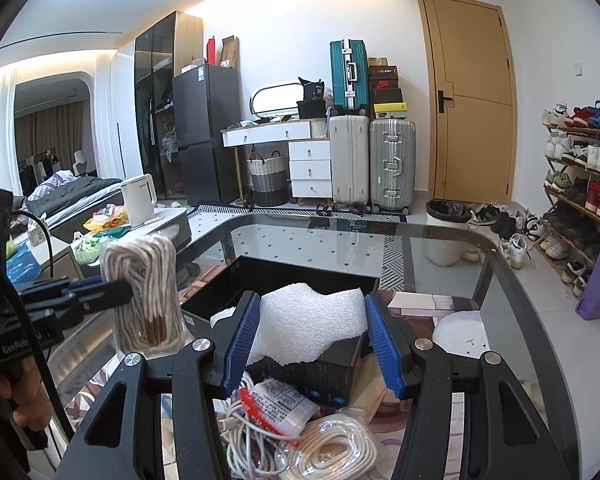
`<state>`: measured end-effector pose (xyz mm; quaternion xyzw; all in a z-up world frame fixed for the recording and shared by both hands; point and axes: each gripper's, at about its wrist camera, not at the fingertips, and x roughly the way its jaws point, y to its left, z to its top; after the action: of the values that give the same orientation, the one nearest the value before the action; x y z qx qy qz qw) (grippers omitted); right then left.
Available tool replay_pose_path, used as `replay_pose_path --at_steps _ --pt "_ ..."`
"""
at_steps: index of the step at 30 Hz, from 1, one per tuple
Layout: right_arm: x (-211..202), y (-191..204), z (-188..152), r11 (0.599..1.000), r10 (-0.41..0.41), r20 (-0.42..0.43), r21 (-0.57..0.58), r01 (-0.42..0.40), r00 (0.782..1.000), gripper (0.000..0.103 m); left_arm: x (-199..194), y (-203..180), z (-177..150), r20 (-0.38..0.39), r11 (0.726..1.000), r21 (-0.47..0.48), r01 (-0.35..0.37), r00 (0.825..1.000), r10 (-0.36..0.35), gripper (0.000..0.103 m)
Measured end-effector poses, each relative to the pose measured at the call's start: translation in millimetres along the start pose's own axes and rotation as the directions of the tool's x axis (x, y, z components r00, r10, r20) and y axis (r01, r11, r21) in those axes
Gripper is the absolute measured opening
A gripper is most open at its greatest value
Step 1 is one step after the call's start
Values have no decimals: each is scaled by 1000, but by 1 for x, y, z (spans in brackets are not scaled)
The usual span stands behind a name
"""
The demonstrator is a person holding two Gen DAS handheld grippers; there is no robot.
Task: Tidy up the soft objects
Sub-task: 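Lift the rope bundle and foam sheet and carry both over the black box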
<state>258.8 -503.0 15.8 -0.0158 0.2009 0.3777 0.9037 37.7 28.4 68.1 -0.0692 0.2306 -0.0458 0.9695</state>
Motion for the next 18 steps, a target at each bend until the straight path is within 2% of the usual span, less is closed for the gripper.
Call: replay_pose_path --at_steps 18 --pt "19 -13 21 1000 -7 -9 -22 7 1000 55 36 10 28 12 998 -60 -14 1000 14 13"
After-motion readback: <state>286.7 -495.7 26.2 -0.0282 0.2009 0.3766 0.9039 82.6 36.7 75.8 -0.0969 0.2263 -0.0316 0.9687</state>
